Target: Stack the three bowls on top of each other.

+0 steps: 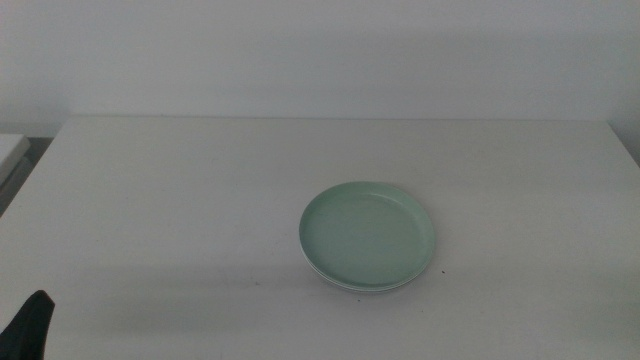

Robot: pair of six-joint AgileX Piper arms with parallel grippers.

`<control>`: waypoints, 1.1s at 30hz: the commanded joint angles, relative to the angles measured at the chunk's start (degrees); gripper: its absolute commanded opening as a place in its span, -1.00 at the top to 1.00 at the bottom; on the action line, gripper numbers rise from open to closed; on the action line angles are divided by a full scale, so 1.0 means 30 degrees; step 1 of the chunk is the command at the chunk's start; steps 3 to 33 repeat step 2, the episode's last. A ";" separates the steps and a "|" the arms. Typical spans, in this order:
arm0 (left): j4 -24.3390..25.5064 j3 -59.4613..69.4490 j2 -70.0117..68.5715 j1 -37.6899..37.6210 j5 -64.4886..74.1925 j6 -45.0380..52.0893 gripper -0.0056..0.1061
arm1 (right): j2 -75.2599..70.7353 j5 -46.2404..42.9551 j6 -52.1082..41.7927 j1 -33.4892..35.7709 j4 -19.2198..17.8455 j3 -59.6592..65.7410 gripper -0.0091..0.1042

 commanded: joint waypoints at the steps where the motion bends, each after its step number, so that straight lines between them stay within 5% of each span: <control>1: -0.0016 0.0010 -0.0076 0.0007 -0.0277 -0.0121 -0.78 | -0.0085 -0.0240 -0.0081 -0.0088 -0.0034 0.0060 -0.78; 33: -0.0016 0.0010 -0.0076 0.0007 -0.0277 -0.0121 -0.78 | -0.0085 -0.0240 -0.0081 -0.0088 -0.0034 0.0060 -0.78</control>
